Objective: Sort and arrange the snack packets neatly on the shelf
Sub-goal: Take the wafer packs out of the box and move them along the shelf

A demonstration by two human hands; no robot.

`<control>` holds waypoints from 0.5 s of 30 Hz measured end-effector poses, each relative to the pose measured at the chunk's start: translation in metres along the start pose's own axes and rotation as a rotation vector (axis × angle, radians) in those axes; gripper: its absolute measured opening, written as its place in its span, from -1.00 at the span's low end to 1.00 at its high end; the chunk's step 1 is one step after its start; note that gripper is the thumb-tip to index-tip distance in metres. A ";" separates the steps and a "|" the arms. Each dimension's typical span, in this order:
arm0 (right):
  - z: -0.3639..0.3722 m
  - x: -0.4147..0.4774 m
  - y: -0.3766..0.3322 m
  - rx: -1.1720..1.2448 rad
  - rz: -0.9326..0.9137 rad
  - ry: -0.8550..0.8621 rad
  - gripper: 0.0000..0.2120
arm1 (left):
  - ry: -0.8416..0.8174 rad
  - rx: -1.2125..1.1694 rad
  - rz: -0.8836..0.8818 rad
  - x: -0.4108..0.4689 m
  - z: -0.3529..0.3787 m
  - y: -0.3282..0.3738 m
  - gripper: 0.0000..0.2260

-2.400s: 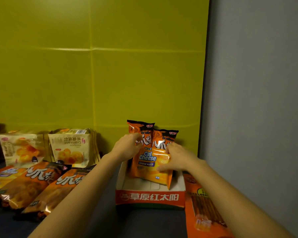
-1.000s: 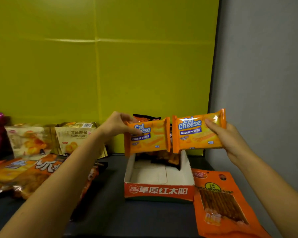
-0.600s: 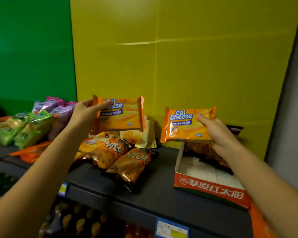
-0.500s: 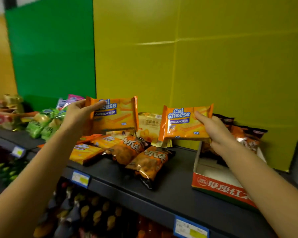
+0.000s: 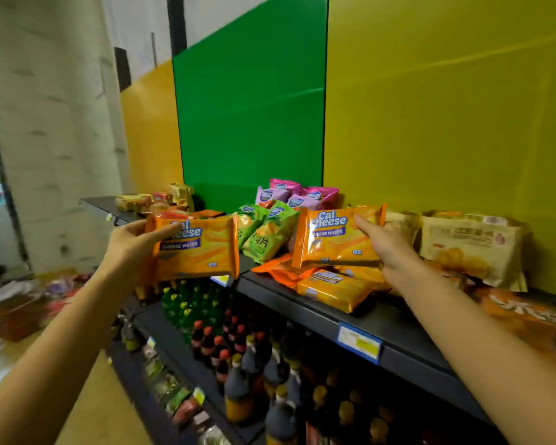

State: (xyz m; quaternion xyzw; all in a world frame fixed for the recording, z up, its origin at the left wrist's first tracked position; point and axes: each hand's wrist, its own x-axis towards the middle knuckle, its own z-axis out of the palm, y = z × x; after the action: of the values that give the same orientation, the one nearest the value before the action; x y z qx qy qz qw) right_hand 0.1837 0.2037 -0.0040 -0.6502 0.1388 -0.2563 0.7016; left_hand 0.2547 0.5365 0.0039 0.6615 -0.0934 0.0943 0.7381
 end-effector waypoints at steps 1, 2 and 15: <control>0.020 0.004 0.006 0.014 -0.005 -0.008 -0.53 | 0.018 0.002 -0.013 0.009 -0.017 -0.002 -0.89; 0.040 0.008 0.013 0.011 -0.002 -0.014 -0.50 | 0.037 0.013 -0.024 0.018 -0.033 -0.004 -0.87; 0.235 0.099 0.031 -0.034 -0.012 -0.074 -0.46 | 0.150 0.038 -0.001 0.142 -0.139 -0.031 -0.68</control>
State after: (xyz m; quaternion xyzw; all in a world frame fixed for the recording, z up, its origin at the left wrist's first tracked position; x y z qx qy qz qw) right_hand 0.3951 0.3485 0.0065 -0.6720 0.1133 -0.2336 0.6935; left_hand 0.4013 0.6735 -0.0034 0.6667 -0.0360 0.1450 0.7302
